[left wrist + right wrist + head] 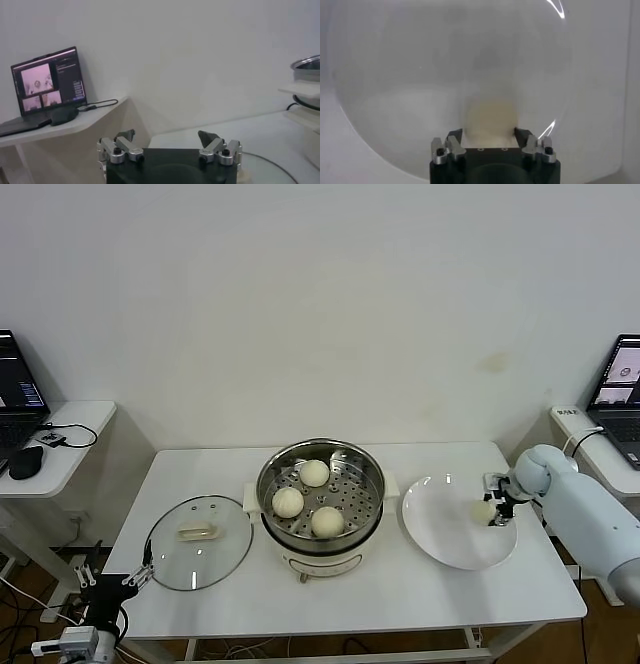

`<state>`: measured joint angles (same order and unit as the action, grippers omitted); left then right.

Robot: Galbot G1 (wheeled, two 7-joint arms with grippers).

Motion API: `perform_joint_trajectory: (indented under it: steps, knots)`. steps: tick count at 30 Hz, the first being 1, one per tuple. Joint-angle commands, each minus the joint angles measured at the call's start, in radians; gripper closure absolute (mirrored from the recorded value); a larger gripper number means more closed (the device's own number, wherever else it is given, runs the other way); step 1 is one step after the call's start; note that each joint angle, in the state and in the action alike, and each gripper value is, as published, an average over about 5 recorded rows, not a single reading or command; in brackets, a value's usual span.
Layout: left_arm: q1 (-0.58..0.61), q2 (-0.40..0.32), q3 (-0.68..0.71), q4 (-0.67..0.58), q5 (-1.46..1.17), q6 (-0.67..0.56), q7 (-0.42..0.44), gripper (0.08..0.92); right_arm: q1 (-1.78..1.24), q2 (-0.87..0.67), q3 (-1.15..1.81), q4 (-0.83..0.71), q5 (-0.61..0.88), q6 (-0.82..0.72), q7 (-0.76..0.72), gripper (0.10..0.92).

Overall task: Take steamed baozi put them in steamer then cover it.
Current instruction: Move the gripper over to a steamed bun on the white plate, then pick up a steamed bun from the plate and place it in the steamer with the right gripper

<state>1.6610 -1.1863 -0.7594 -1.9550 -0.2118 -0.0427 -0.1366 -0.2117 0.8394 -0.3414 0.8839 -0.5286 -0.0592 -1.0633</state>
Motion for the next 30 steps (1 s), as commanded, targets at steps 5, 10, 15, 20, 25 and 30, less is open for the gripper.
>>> perform_joint_trajectory:
  steps: [5,10,15,20,25,30]
  knots:
    - [0.002,-0.004,-0.002,-0.003,0.001,-0.003,-0.002,0.177,0.010,-0.021,-0.012,0.034,0.015,0.001,-0.014,0.441]
    - [0.003,-0.007,0.000,-0.004,0.001,-0.006,-0.003,0.177,0.011,-0.053,-0.019,0.077,0.035,-0.005,-0.021,0.458]
    - [0.006,-0.008,-0.001,-0.010,0.000,-0.008,-0.004,0.177,0.017,-0.112,-0.039,0.156,0.075,-0.022,-0.029,0.498]
    - [0.007,-0.010,-0.001,-0.014,0.001,-0.009,-0.004,0.177,0.081,-0.217,-0.108,0.304,0.171,-0.047,-0.031,0.545]
    - [0.006,-0.010,0.003,-0.018,0.000,-0.010,-0.004,0.177,0.267,-0.316,-0.261,0.417,0.298,-0.076,-0.034,0.538]
    - [0.004,-0.010,0.007,-0.024,0.000,-0.011,-0.004,0.177,0.531,-0.351,-0.477,0.515,0.457,-0.124,-0.036,0.527]
